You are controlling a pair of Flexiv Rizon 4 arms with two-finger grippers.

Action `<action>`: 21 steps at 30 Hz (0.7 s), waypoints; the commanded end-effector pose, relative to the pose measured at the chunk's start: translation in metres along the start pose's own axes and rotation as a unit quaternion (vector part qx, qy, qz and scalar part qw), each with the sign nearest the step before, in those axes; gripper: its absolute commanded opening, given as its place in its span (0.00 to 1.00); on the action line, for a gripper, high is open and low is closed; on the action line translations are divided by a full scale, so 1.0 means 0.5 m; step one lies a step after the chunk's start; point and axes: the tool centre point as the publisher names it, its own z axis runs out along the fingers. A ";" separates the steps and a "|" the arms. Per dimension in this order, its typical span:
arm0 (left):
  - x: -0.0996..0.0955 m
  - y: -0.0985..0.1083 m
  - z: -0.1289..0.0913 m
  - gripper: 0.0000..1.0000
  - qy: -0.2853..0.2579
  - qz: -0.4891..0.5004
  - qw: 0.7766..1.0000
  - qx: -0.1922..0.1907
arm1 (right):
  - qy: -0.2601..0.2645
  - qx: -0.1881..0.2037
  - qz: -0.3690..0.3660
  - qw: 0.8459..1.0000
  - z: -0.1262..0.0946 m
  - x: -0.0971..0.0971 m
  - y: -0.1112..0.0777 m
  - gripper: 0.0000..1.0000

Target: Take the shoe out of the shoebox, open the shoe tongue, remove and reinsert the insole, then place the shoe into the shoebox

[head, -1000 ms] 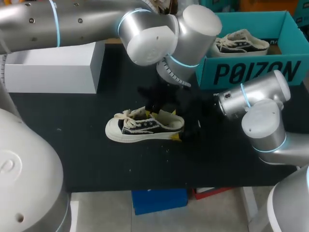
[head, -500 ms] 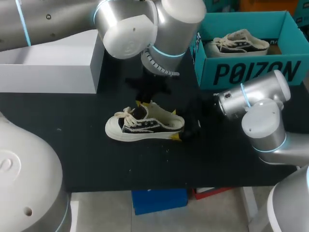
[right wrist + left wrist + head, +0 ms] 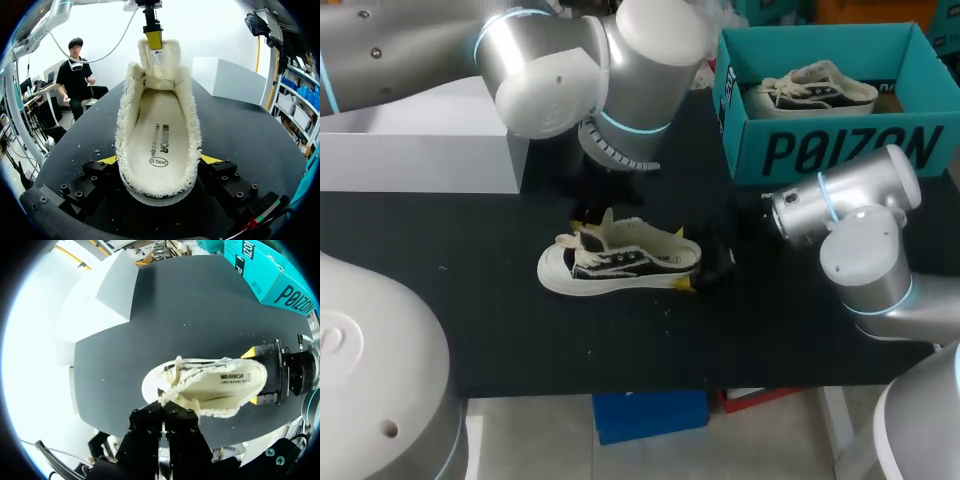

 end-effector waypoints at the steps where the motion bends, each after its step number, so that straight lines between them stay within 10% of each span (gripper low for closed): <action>1: -0.023 0.014 0.010 0.00 0.005 -0.004 1.000 -0.001 | -0.001 0.001 0.001 1.000 0.007 -0.002 -0.004 0.00; 21: -0.064 0.061 0.069 0.00 -0.014 -0.025 0.998 -0.051 | -0.001 0.001 0.001 1.000 0.007 -0.002 -0.004 0.00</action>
